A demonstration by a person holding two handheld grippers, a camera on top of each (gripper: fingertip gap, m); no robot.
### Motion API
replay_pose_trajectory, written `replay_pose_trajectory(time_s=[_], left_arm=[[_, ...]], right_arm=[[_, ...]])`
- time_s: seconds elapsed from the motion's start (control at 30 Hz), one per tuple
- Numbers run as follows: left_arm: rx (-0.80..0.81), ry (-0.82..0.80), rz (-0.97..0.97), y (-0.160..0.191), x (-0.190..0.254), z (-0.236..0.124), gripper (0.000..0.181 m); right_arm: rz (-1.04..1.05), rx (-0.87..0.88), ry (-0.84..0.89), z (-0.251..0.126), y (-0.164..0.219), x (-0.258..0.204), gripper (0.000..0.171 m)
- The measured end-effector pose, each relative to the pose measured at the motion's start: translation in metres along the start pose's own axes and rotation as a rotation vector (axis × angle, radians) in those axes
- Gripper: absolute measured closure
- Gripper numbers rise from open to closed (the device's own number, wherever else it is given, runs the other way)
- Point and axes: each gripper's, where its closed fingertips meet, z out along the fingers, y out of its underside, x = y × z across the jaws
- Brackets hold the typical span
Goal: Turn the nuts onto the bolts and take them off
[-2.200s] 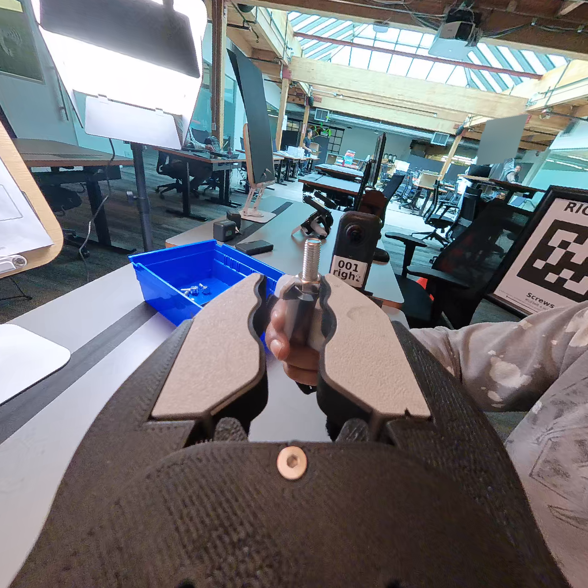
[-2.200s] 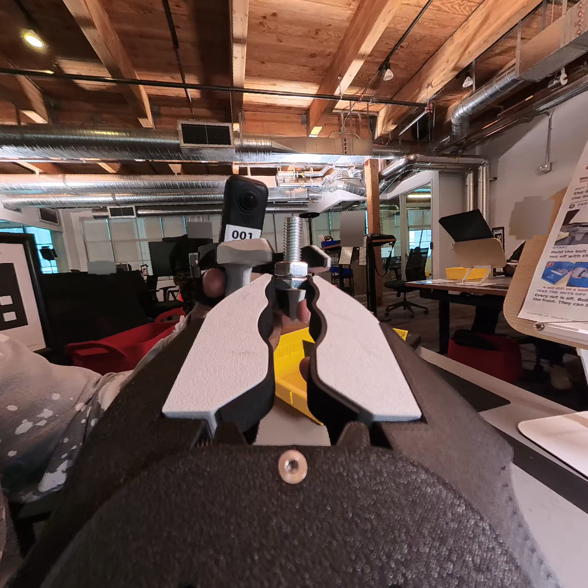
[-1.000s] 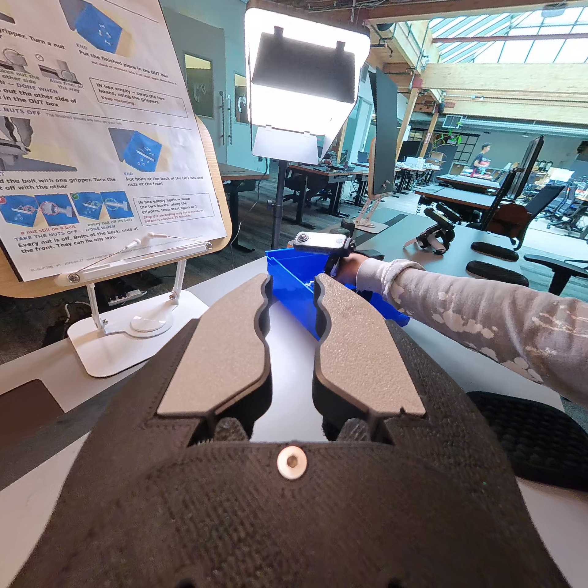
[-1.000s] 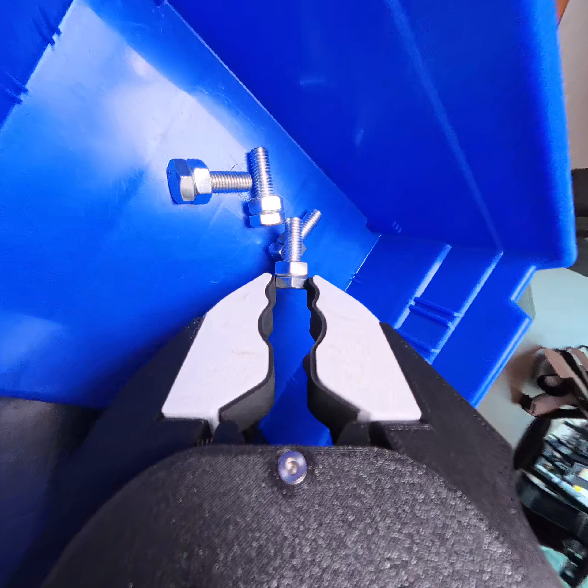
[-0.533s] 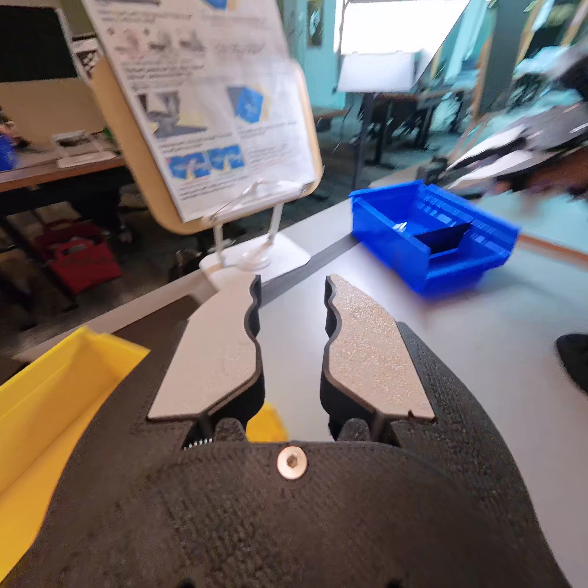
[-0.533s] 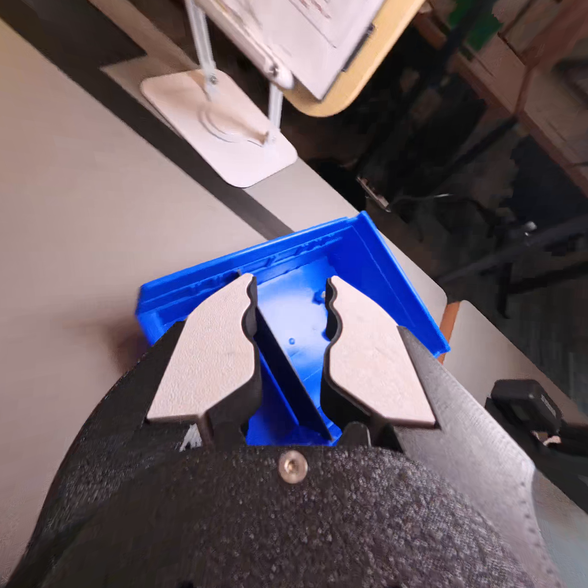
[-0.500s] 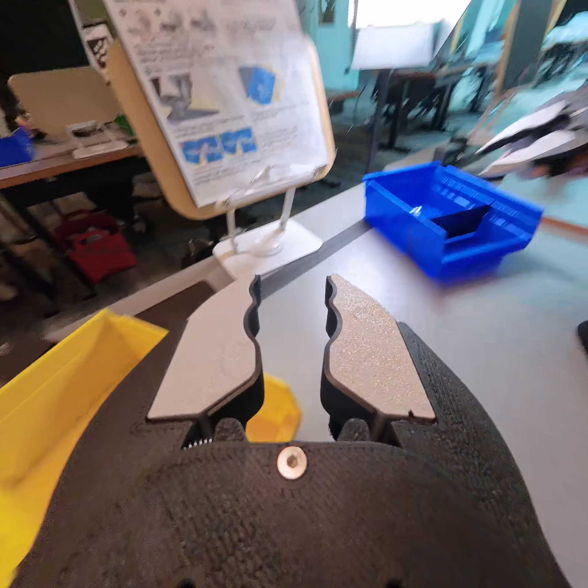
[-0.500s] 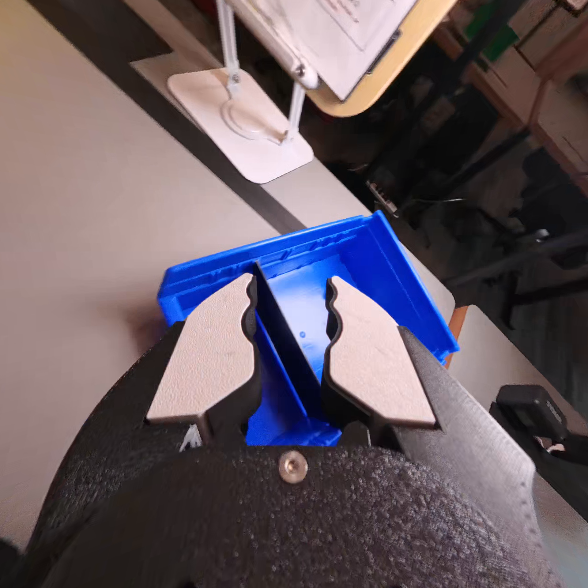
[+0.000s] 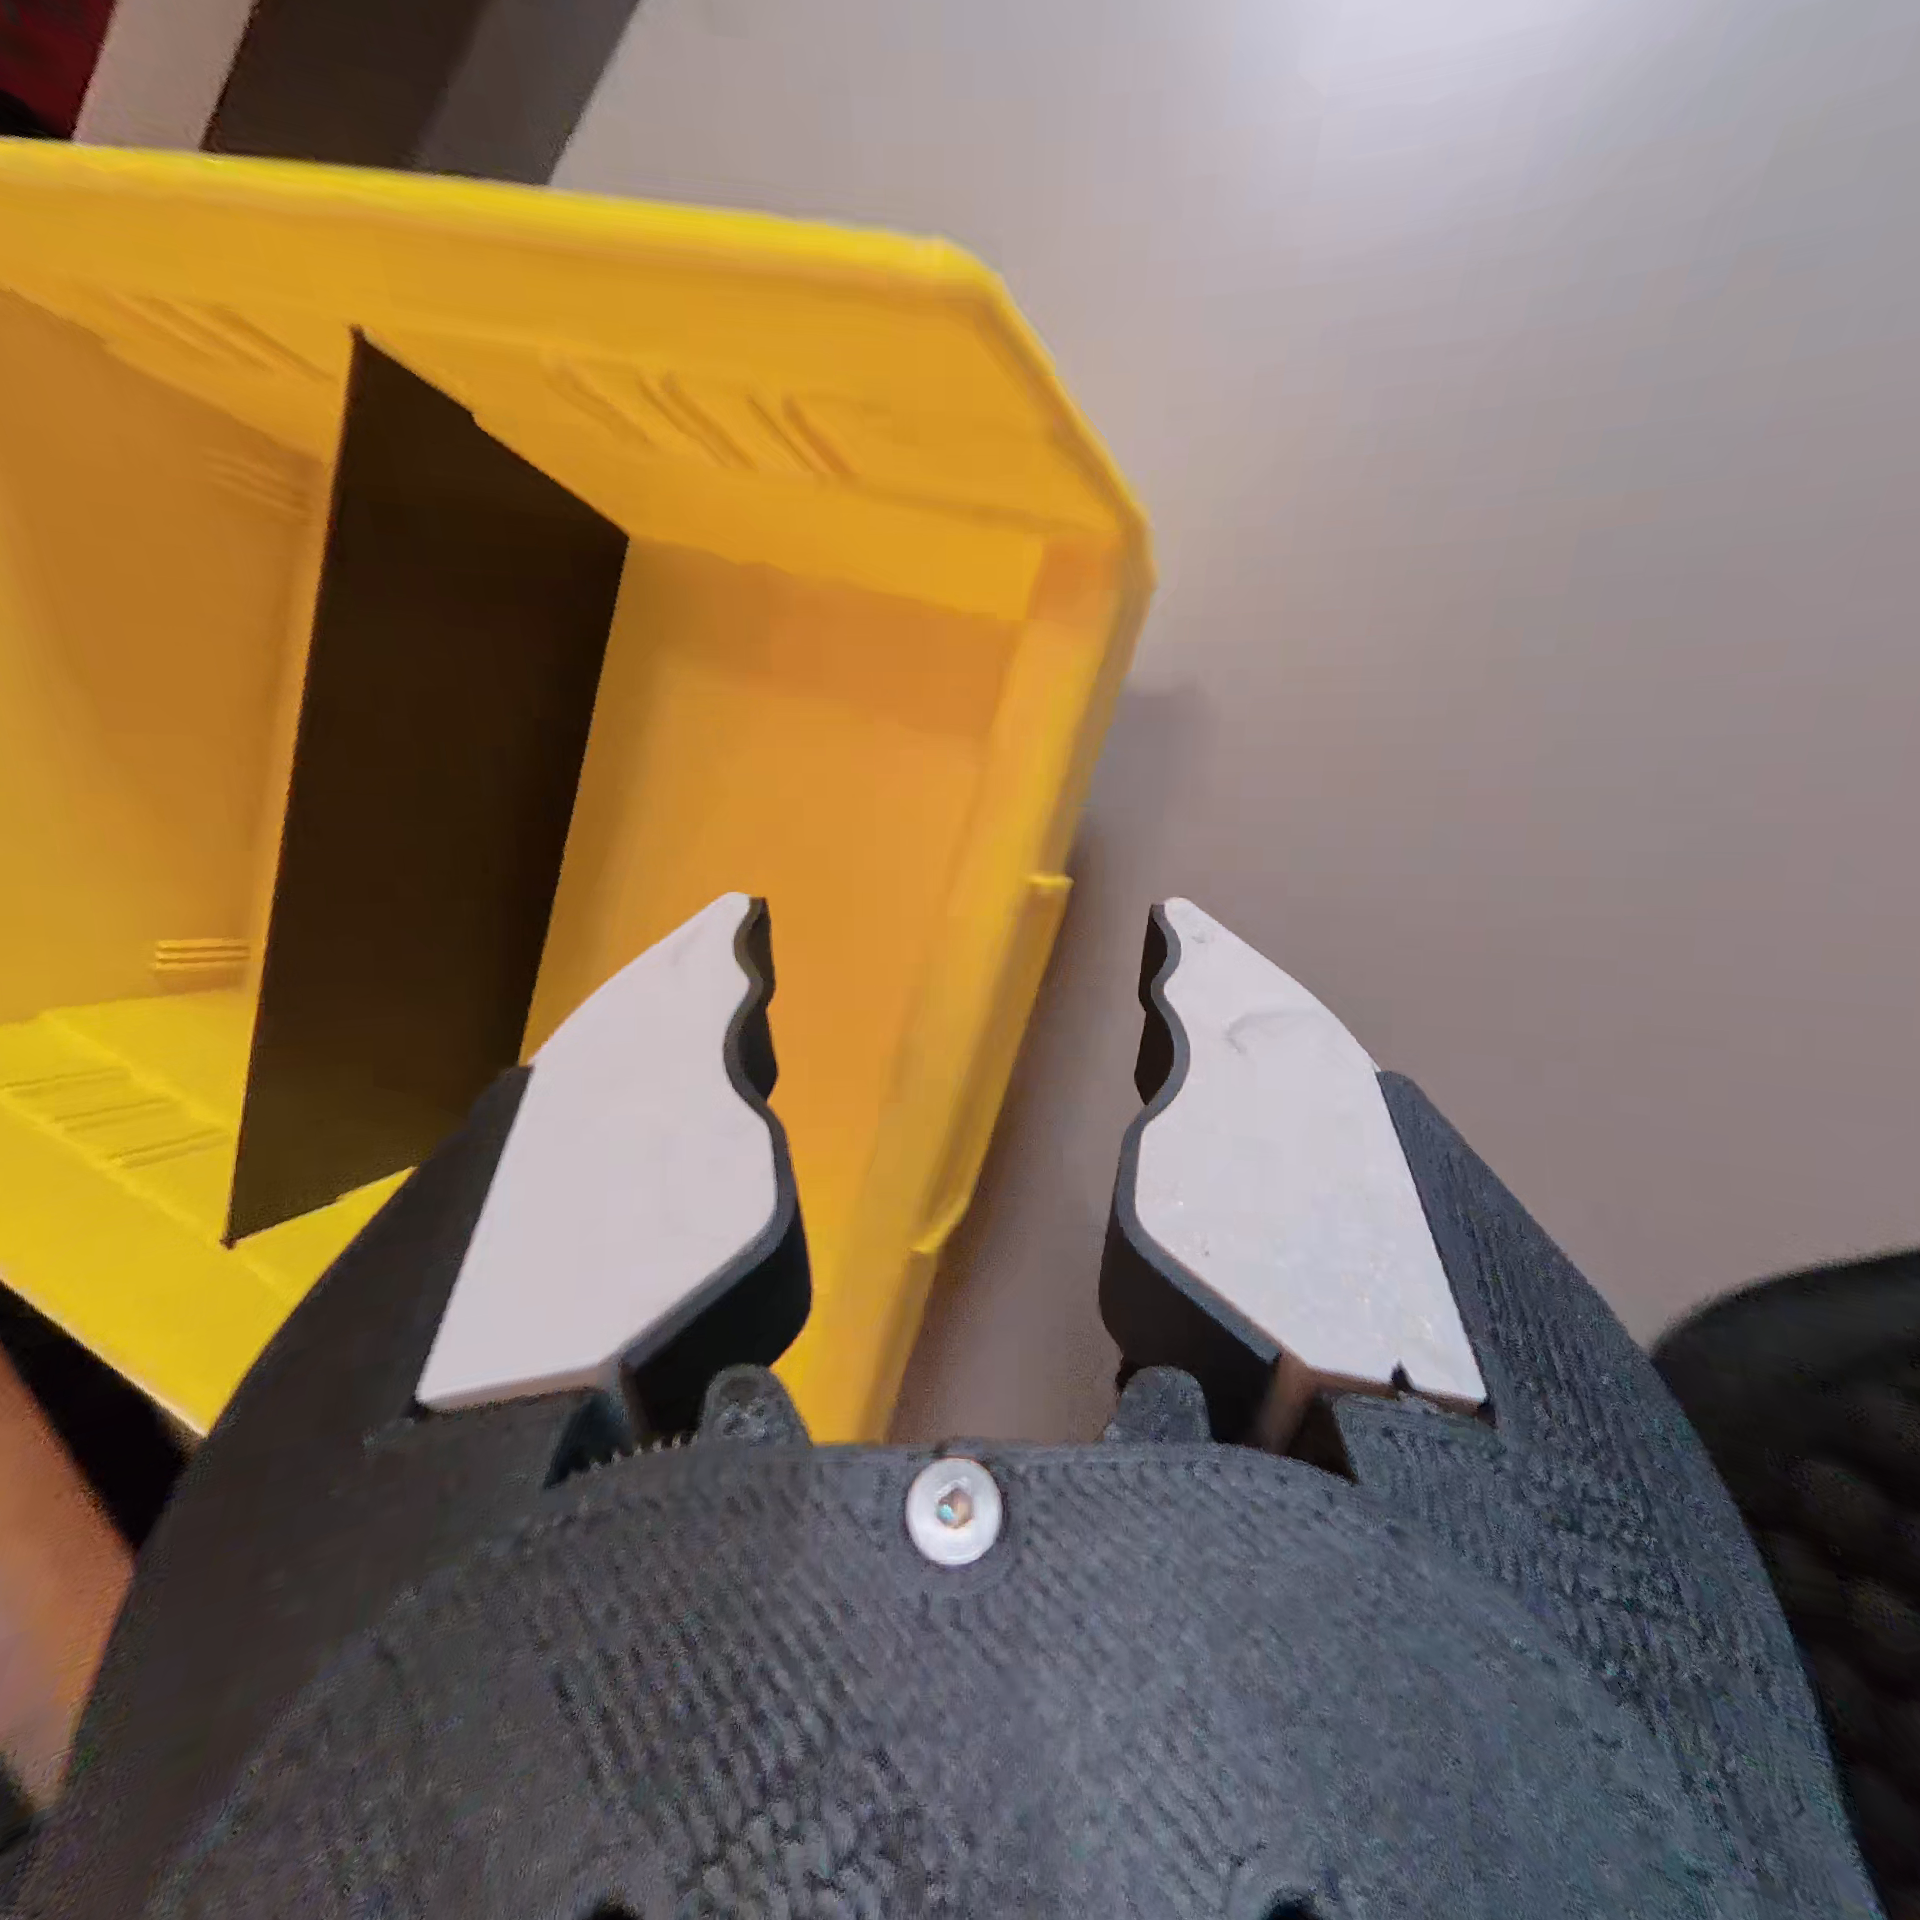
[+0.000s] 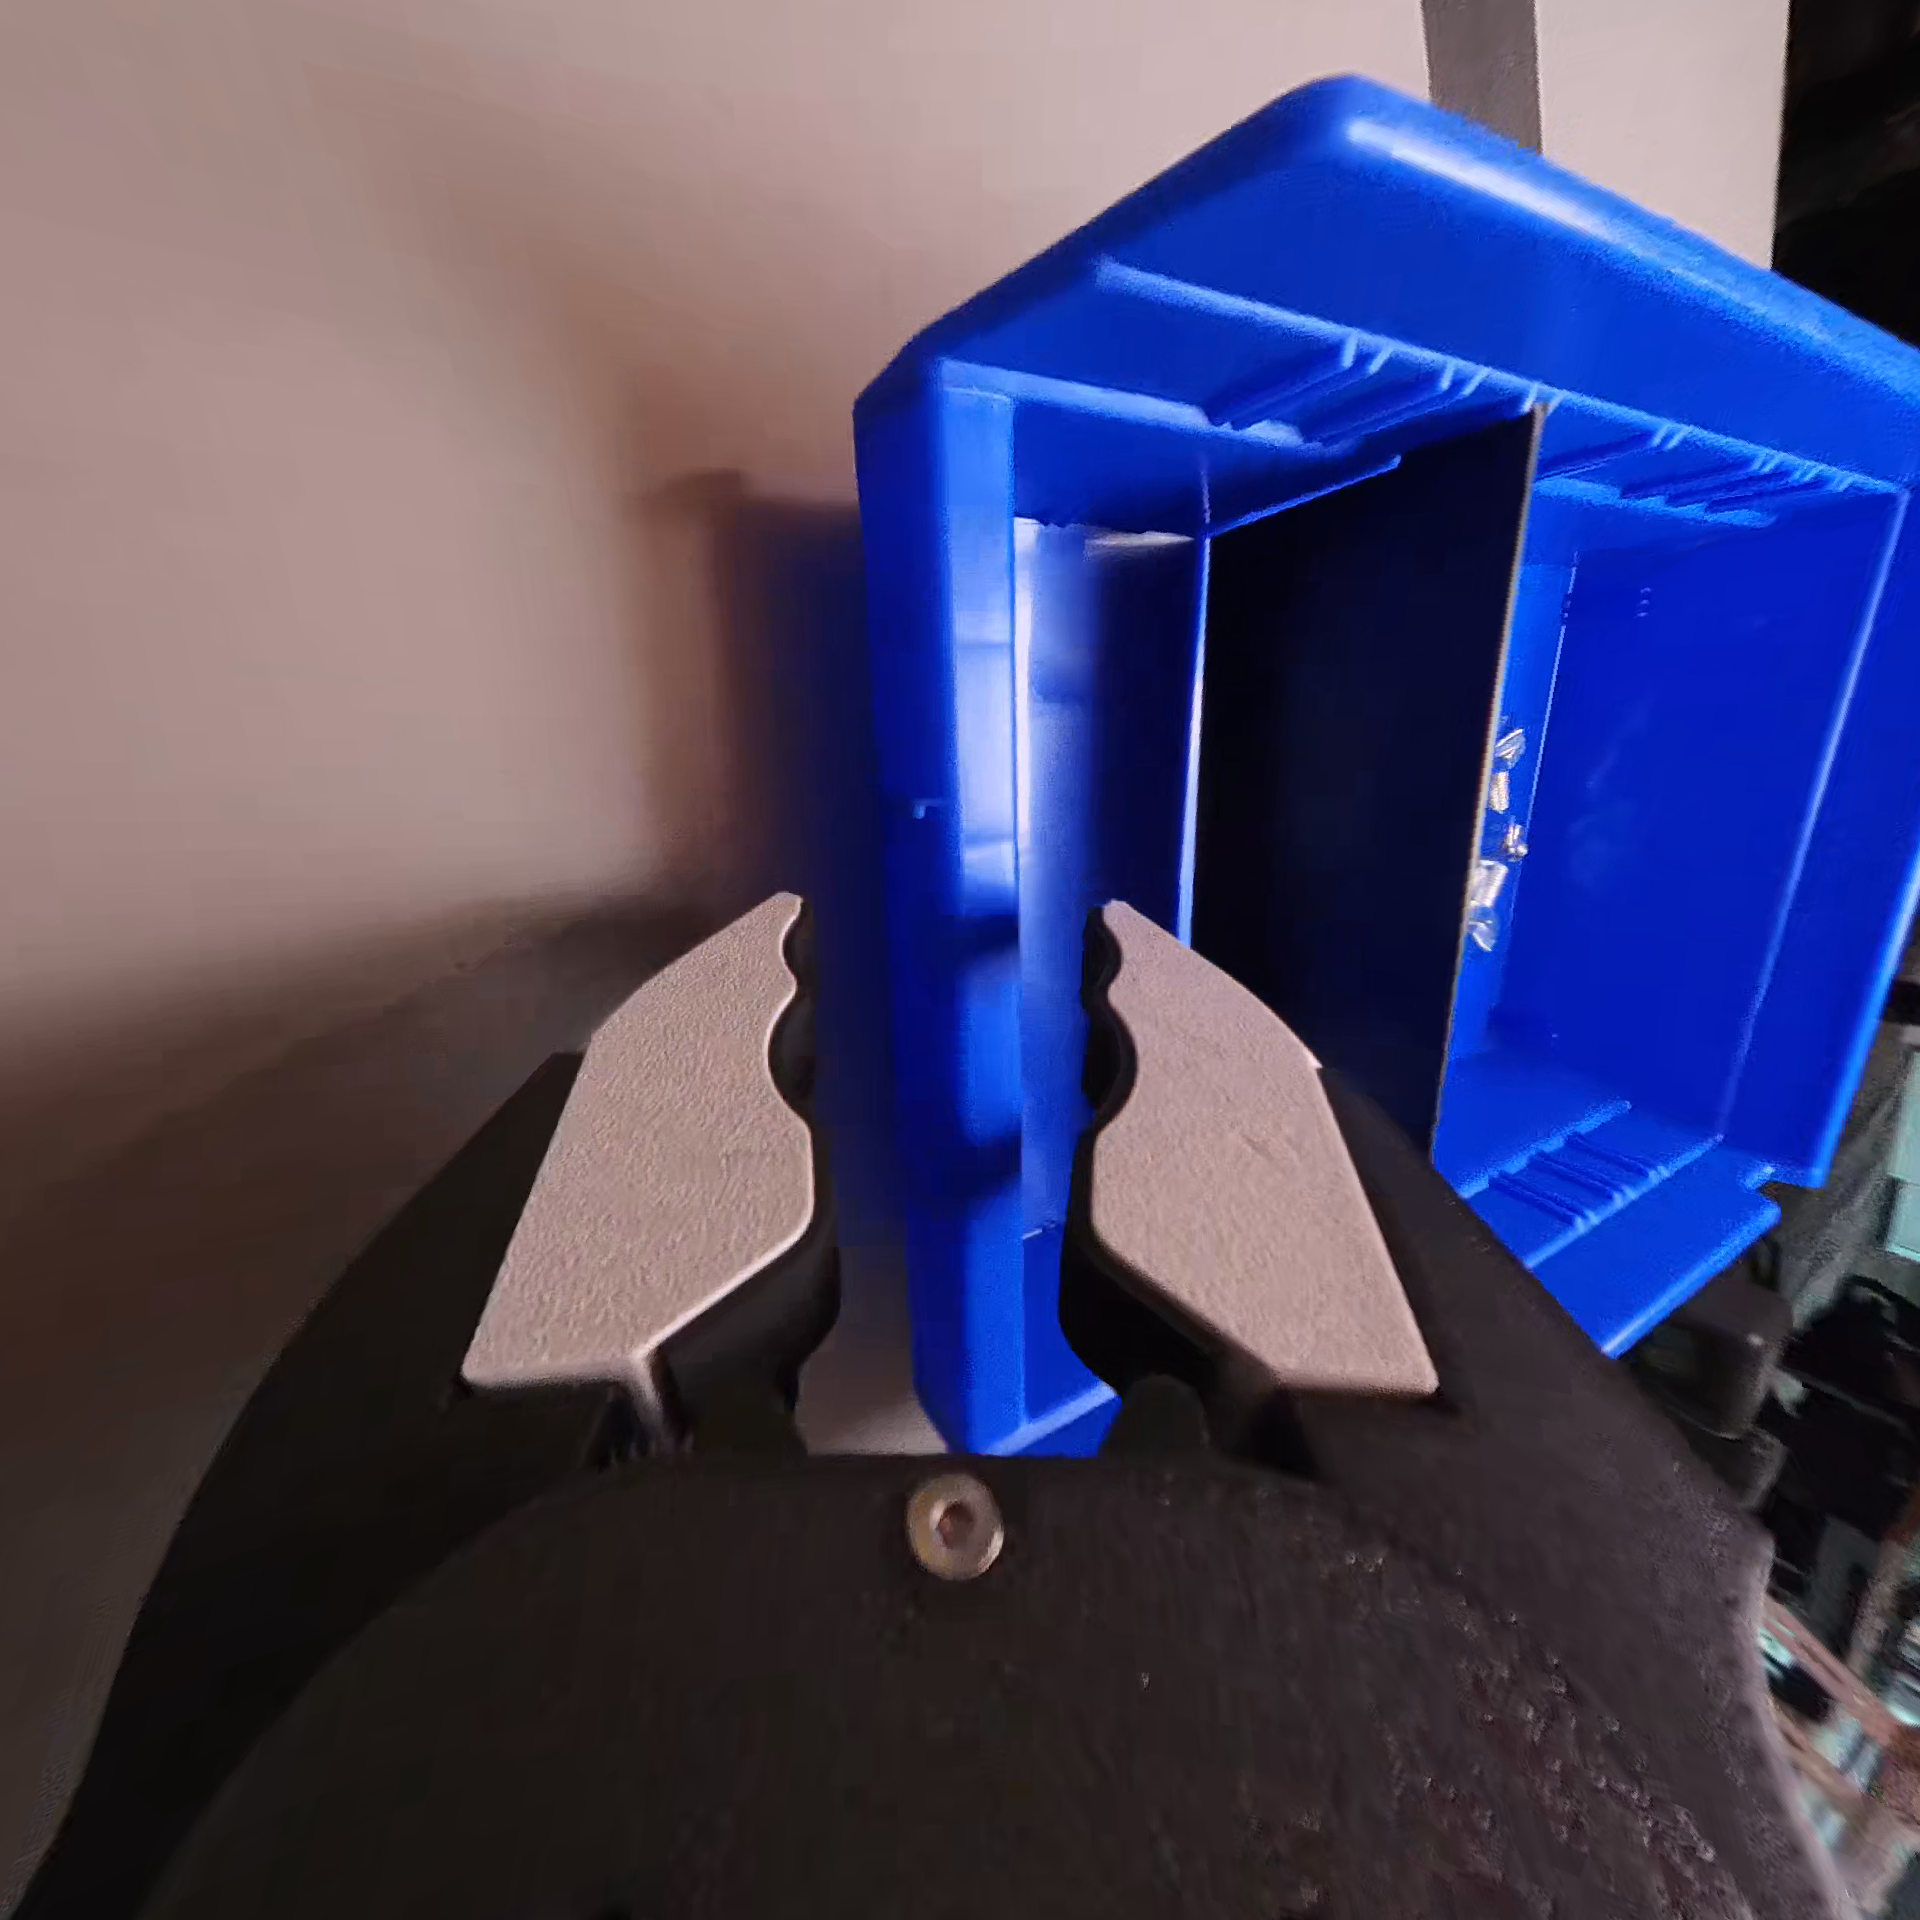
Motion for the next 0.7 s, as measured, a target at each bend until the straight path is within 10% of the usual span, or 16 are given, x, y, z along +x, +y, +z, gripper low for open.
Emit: replay_pose_trajectory(time_s=[0.03,0.23,0.7], left_arm=[[-0.038,-0.013,0.021,0.005,-0.004,0.009,0.114],[-0.022,0.079,0.11,0.003,0.006,0.041,0.155],[0.196,0.211,0.418,-0.106,0.124,0.05,0.154]], right_arm=[[-0.021,-0.031,0.001,0.008,0.003,0.002,0.122],[-0.125,-0.055,-0.013,0.034,0.001,-0.002,0.142],[-0.316,0.183,-0.053,-0.022,-0.059,-0.125,0.141]])
